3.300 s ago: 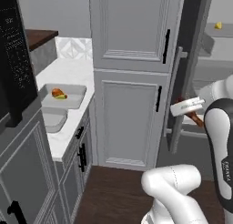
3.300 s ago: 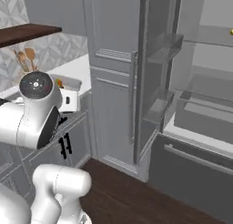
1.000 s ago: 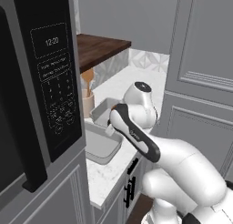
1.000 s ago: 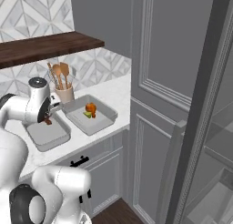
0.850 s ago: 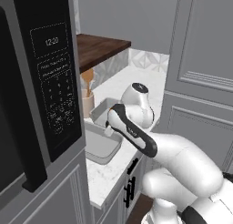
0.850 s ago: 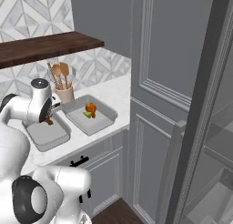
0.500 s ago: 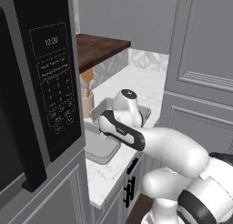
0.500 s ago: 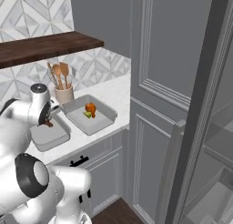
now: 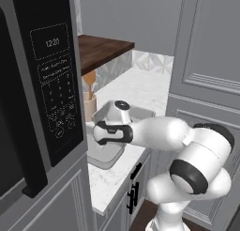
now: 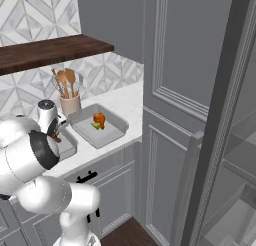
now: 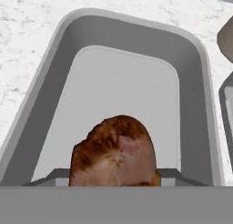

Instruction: Place one lemon wedge and one chicken drumstick in each tupperware on the nearby counter, to pack two identical lunches.

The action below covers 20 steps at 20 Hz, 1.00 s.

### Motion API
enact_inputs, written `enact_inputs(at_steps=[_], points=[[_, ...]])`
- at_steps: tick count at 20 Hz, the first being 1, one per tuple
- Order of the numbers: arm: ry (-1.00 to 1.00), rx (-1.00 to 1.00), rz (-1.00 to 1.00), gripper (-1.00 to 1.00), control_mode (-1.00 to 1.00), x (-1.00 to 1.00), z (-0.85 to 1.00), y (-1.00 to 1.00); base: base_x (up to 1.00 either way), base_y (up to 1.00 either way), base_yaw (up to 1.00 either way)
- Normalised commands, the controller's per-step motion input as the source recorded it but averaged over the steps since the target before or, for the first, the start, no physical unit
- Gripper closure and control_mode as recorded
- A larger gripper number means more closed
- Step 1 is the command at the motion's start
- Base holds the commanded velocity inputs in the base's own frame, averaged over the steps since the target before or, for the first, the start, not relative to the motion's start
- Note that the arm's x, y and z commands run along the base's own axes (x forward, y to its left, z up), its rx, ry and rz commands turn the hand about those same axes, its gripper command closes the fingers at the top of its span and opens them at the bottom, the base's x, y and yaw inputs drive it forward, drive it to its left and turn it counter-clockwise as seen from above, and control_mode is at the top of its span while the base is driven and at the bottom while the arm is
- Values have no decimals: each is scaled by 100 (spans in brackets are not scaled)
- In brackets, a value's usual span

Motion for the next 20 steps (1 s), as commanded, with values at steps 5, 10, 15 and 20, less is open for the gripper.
enact_inputs(at_steps=[5, 10, 15, 20], points=[[0, -3, 2, 100, -100, 45, -36, 17, 0, 0, 0], [0, -2, 0, -100, -100, 31, -6, 1, 0, 0, 0], [-2, 0, 0, -100, -100, -2, 41, 0, 0, 0, 0], [-2, -1, 0, -100, -100, -4, 33, 0, 0, 0, 0]])
